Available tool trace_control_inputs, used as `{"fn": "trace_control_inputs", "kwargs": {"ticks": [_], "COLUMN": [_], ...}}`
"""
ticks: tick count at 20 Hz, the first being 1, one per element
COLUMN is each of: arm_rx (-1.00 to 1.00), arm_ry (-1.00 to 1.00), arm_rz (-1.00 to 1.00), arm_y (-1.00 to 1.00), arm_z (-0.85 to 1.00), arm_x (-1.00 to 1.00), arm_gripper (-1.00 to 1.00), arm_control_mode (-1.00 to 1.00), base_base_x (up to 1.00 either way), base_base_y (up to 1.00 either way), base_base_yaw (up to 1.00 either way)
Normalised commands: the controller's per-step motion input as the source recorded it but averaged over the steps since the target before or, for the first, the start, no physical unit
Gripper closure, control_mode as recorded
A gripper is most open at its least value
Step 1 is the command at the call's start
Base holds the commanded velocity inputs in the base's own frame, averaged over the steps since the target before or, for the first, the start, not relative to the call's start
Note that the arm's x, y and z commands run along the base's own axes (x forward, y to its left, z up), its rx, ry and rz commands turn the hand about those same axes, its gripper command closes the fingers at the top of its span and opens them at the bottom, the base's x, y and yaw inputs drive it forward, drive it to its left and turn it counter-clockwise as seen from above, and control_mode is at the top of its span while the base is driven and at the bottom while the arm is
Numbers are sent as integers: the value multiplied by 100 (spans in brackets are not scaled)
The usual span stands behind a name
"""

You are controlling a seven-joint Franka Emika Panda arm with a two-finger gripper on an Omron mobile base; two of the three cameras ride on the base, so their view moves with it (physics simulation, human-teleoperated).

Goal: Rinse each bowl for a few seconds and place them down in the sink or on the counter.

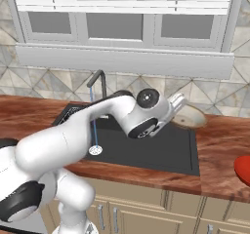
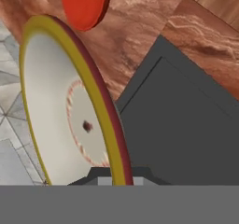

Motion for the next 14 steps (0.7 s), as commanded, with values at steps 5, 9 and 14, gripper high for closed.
{"fn": "trace_control_inputs", "kwargs": {"ticks": [5,9,14], "arm_rx": [-2,-1,-3], "arm_ry": [4,0,0], "arm_rz": [18,22,23], "arm_y": [46,48,51], "arm_z": [7,1,0], "arm_x": [-13,-18,-18], "arm_gripper": [100,100,100], "arm_control_mode": [-100,-100,-100], "base_base_x": [0,0,0], "base_base_y": [0,0,0], "base_base_yaw": [0,0,0]}}
